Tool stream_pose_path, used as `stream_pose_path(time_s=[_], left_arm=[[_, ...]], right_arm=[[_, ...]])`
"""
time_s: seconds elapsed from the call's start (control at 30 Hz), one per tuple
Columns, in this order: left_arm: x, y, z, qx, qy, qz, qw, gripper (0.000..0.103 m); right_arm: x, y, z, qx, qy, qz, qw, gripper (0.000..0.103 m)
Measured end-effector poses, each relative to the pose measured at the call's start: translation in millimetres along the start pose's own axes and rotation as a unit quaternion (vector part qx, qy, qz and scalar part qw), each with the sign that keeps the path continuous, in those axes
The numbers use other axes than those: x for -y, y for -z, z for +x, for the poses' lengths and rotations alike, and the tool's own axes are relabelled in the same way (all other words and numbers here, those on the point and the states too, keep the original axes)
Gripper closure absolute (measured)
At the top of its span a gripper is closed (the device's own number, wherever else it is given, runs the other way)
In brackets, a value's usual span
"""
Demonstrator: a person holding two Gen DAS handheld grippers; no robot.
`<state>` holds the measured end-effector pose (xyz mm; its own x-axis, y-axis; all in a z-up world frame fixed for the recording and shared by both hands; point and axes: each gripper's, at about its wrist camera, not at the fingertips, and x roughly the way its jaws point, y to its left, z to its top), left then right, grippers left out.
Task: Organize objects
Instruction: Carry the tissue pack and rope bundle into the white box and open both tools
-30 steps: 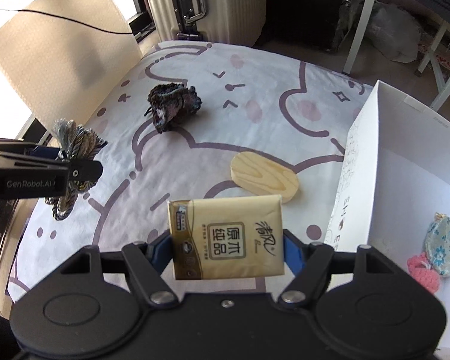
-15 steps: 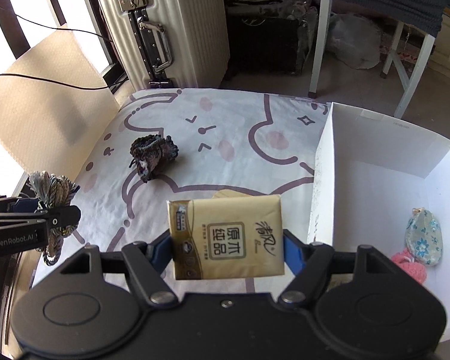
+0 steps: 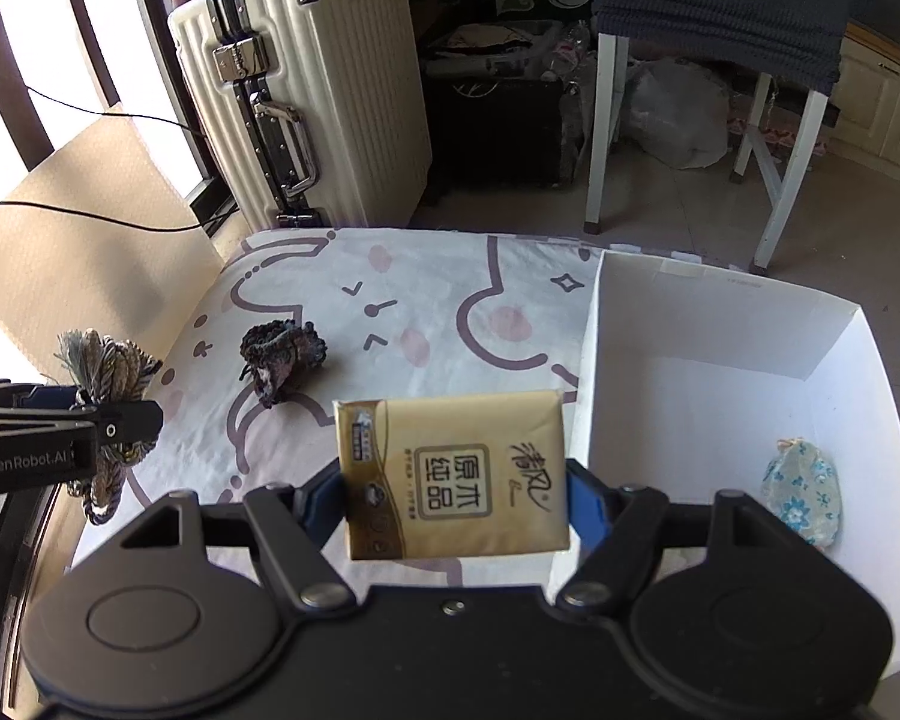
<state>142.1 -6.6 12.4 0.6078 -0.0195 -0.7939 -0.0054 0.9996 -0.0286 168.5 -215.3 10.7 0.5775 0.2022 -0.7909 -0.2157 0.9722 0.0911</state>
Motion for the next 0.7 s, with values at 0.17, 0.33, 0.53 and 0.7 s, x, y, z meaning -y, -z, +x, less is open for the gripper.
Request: stream_pose_path(time_s=[0.17, 0.33, 0.53, 0.7], left_arm=[[31.4, -14.0, -4.3, 0.011, 0.017, 0.017, 0.9996, 0.057], [67.7, -21.2, -3.4, 0.013, 0.036, 0.038, 0.9986, 0.057], [111.0, -30.0, -1.7, 0.018, 0.059, 0.058, 0.9964, 0.057], [146.1, -33.4, 1.4, 0.019, 0.077, 0.075, 0.9940, 0.057]], right_arm=[[30.8, -2.7, -13.6, 0.011, 0.011, 0.018, 1.000, 0.029], [68.5, -1.4, -27.1, 0.021, 0.024, 0.045, 0.998, 0.029], [112.5, 5.3, -41.3, 0.033, 0.047, 0.075, 0.996, 0.029], [145.9, 14.9, -48.1, 0.035, 0.065, 0.094, 0.993, 0.029]])
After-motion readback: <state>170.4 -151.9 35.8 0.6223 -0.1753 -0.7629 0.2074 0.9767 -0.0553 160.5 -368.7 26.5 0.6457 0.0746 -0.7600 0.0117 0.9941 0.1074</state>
